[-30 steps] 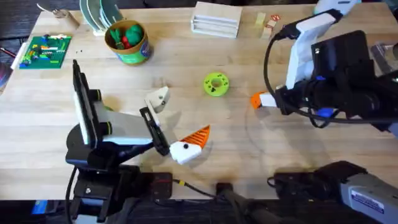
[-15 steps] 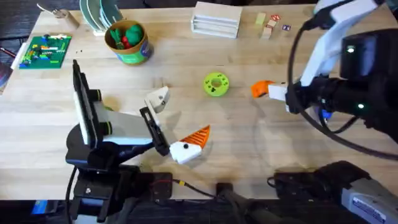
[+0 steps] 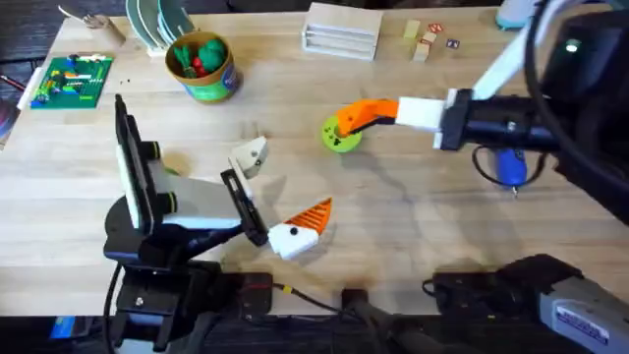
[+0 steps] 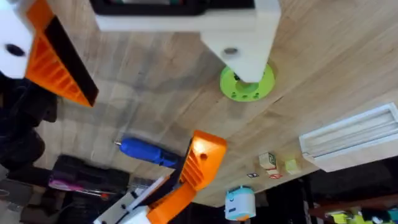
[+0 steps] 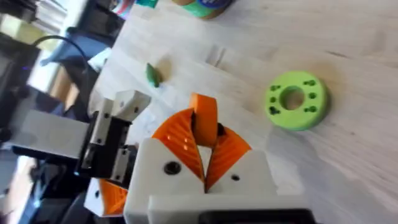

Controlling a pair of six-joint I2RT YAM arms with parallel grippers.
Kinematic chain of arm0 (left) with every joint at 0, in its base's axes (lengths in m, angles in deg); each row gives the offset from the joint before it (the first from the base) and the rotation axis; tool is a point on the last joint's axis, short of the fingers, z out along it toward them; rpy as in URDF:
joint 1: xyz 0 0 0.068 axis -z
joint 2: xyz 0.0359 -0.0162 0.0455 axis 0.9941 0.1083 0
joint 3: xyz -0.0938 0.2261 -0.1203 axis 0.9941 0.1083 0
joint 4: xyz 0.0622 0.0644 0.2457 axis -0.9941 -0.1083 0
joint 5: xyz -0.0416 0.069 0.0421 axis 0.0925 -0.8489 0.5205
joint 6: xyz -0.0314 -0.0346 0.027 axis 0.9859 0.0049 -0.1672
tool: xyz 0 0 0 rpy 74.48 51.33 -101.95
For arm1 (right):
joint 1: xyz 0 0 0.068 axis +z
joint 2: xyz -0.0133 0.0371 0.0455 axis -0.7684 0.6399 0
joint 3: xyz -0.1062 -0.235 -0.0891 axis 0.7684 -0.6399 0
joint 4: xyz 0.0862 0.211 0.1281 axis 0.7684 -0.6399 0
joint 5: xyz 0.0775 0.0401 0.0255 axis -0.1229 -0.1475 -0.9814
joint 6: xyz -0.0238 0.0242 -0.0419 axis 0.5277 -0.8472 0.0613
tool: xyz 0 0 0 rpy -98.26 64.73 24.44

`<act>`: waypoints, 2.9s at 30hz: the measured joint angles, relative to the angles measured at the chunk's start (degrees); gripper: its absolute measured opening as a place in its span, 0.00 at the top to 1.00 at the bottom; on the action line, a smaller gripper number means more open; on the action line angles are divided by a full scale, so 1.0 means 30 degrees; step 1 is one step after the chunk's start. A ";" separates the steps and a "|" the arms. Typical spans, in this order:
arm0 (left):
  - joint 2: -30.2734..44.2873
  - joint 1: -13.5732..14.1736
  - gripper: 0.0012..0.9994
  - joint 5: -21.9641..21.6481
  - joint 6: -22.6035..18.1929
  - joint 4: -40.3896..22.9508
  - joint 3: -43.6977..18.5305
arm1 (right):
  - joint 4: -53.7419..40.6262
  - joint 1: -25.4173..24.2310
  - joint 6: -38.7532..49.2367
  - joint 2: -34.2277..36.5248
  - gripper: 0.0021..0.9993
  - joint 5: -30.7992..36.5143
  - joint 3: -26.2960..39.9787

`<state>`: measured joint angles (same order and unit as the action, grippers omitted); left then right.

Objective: Pick up the gripper from the table and insert it into the empty holder that is missing its gripper. Then pick up a screw, insert it into the mounting hole, and use the screwdriver to tighten it. Finally, clean up the table by picking up the vegetable and placing it into the bucket.

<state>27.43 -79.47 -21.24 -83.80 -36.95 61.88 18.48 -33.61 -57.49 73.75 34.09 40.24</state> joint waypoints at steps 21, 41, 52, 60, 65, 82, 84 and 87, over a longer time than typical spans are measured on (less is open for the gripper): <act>-0.0003 0.0000 0.01 0.0007 0.0000 0.0000 0.0000 | 1.2262 0.2710 -0.7682 1.0285 0.99 -0.9882 0.0029; -0.0003 -0.0007 0.01 -0.0108 0.0007 0.0005 0.0000 | 1.4725 0.3773 -1.0200 1.0797 0.99 -0.8495 0.0044; 0.0004 -0.0022 0.01 -0.0168 0.0182 0.0000 0.0000 | 1.7507 0.4378 -1.2045 1.3111 0.99 -0.7875 0.0240; 0.0004 -0.0241 0.01 -0.1036 0.0335 0.0073 0.0007 | 1.8695 0.5933 -1.3257 1.3319 0.99 -0.5289 0.0262; 0.0004 -0.0350 0.01 -0.1580 0.0526 0.0131 0.0007 | 1.8876 0.6884 -1.3645 1.3314 0.99 -0.3684 0.0277; 0.0041 -0.0561 0.01 -0.3073 0.0966 0.0223 0.0007 | 1.9044 0.8588 -1.3835 1.3225 0.99 0.0249 0.0277; 0.0041 -0.0561 0.01 -0.3163 0.0998 0.0226 0.0007 | 1.9051 0.8700 -1.3824 1.3225 0.99 0.0501 0.0277; 0.0041 -0.0561 0.01 -0.3228 0.1020 0.0227 0.0007 | 1.9052 0.8771 -1.3824 1.3225 0.99 0.0674 0.0277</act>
<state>27.55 -81.15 -30.92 -80.74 -36.27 61.90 75.64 -7.30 -98.96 113.43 36.11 41.07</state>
